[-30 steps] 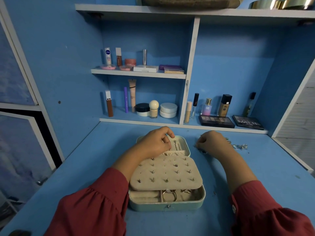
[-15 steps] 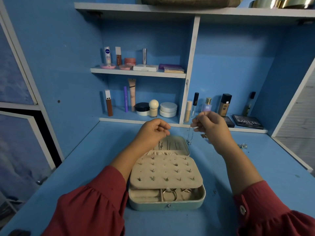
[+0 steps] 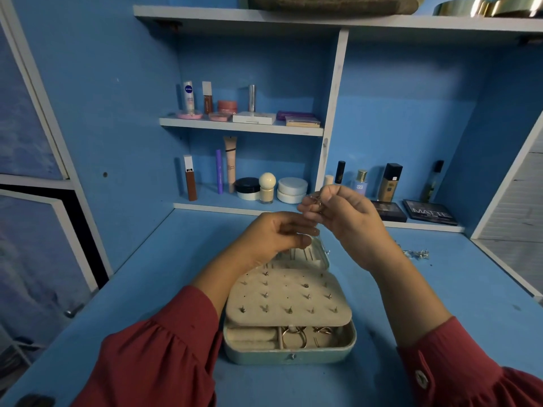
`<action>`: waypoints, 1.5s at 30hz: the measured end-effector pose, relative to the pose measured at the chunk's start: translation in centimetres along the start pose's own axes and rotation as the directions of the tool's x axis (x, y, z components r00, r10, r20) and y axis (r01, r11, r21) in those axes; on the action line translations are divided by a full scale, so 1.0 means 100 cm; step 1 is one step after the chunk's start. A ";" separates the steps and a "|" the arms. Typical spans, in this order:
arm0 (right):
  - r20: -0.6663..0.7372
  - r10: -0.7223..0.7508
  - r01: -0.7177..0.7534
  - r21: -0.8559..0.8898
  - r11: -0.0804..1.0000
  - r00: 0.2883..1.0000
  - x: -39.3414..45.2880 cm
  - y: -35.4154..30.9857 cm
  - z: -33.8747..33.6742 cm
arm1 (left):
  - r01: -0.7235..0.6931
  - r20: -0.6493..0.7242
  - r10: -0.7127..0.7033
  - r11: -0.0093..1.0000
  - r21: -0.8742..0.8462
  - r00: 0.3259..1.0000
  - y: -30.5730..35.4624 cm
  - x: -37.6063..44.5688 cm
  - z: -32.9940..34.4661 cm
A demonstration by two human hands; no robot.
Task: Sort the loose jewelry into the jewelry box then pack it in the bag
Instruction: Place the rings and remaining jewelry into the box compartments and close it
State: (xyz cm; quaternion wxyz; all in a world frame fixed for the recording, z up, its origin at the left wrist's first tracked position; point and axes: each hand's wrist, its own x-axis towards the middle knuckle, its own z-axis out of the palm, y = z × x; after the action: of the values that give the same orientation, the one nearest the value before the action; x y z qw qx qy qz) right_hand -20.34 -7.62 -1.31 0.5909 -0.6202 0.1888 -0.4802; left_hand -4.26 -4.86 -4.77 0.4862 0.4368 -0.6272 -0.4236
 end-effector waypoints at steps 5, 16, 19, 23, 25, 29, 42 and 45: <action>0.015 -0.056 0.053 0.158 0.986 0.998 -0.002 -0.009 0.005 | -0.003 0.072 0.003 1.000 -0.002 0.997 0.001 -0.003 0.005; -0.104 -0.122 0.149 0.319 0.936 0.987 0.003 -0.011 -0.012 | 0.105 -0.083 -0.091 0.977 0.185 0.992 -0.002 0.003 -0.003; -0.159 -0.120 0.169 0.350 0.921 0.980 0.005 -0.013 -0.018 | 0.093 -0.128 -0.066 0.973 0.212 0.990 -0.001 0.002 -0.007; -0.218 -0.109 0.186 0.378 0.907 0.970 0.006 -0.015 -0.023 | 0.087 -0.144 -0.045 0.952 0.295 0.988 0.001 0.001 -0.012; -0.248 -0.107 0.201 0.393 0.897 0.963 0.005 -0.017 -0.025 | 0.098 -0.151 -0.047 0.932 0.349 0.987 0.001 0.005 -0.014; -0.280 -0.105 0.214 0.398 0.892 0.954 0.005 -0.020 -0.030 | 0.108 -0.118 -0.063 0.893 0.436 0.991 0.005 0.017 -0.011; -0.214 -0.068 0.129 0.286 0.950 0.974 0.005 -0.009 -0.031 | 0.057 0.095 -0.191 0.663 0.746 0.977 -0.002 0.037 0.000; -0.205 -0.058 0.115 0.275 0.955 0.977 0.004 -0.008 -0.030 | 0.063 0.130 -0.239 0.663 0.746 0.962 -0.001 0.035 0.003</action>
State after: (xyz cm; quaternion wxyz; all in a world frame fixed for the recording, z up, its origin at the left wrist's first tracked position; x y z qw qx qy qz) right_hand -22.91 -9.46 -0.89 0.6312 -0.4863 0.1469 -0.5862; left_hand -5.00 -8.25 -4.08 0.1608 0.5970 -0.7547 -0.2194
